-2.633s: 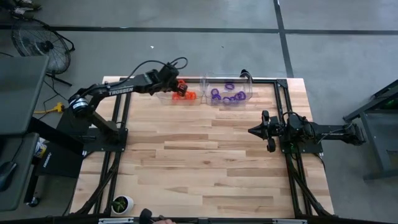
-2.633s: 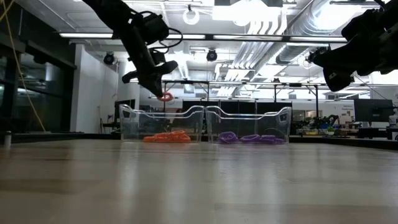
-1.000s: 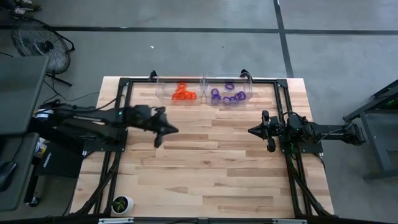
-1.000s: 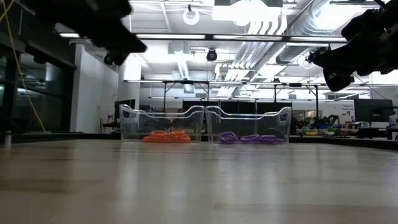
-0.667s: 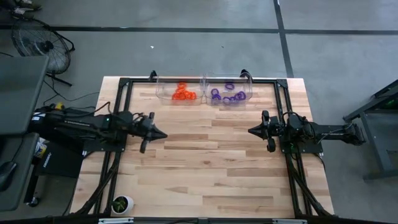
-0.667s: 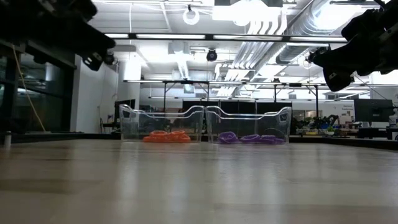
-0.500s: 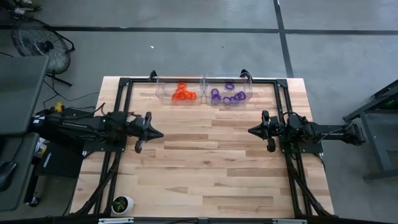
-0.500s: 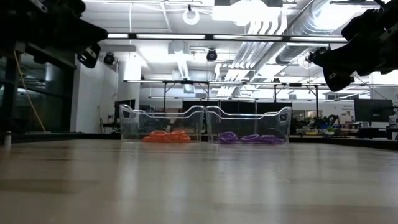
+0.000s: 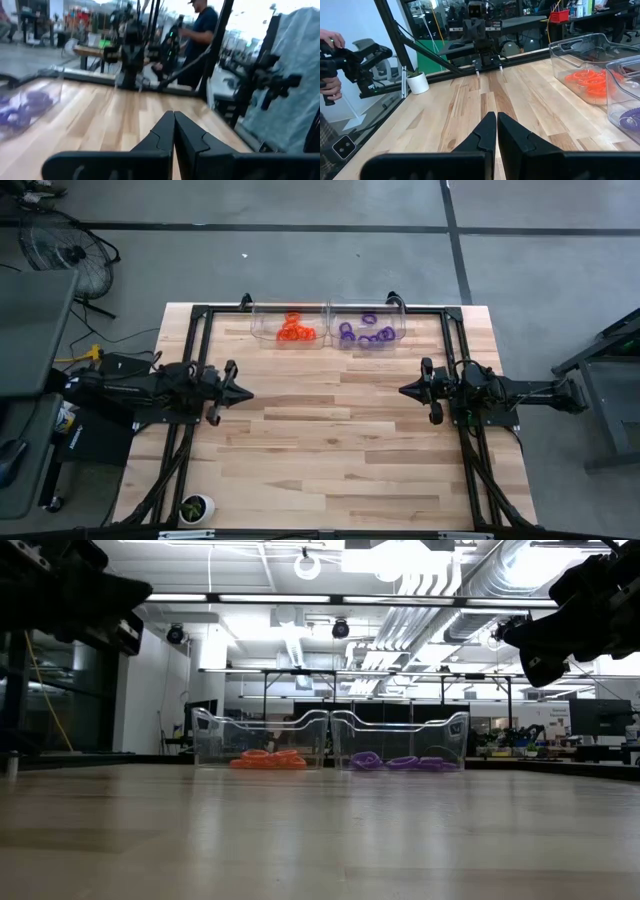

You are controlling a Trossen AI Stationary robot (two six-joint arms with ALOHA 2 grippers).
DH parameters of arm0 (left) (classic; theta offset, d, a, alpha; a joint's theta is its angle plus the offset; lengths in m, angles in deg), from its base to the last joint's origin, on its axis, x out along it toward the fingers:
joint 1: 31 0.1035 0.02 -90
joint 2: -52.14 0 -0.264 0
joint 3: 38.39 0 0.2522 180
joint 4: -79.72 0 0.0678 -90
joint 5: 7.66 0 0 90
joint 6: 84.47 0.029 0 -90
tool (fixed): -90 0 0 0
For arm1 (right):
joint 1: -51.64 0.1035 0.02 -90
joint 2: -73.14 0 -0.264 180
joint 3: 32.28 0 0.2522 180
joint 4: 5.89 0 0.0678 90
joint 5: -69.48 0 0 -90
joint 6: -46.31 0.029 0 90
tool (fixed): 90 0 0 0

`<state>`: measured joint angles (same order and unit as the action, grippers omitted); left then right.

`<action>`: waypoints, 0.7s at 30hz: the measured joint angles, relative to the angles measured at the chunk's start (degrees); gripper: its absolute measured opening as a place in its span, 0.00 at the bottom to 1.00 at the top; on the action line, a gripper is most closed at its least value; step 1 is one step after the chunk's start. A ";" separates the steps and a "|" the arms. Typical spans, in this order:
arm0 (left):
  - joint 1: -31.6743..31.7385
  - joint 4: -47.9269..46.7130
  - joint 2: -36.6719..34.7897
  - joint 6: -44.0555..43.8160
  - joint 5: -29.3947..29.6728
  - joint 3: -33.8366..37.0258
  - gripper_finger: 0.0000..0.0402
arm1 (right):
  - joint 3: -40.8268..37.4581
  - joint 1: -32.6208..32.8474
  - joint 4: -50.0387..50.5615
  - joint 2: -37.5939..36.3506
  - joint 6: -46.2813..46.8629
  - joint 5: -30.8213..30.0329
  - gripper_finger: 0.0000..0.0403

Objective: Sort spring keychains
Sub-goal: Return to Home Position

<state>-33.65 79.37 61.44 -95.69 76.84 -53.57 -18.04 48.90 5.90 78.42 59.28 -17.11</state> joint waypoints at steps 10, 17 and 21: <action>0.00 -6.11 -8.85 0.89 2.44 0.57 0.00 | -0.01 -0.01 0.00 0.00 0.00 0.01 0.03; -0.01 -11.58 -9.03 5.04 6.48 0.64 0.00 | 0.00 0.01 0.00 0.02 0.00 -0.01 0.03; 0.07 -12.09 -8.94 10.22 9.35 0.68 0.00 | 0.01 0.00 0.00 0.02 0.00 -0.01 0.03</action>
<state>-33.59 67.28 52.50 -85.48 86.19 -52.88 -18.03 48.90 5.90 78.44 59.28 -17.12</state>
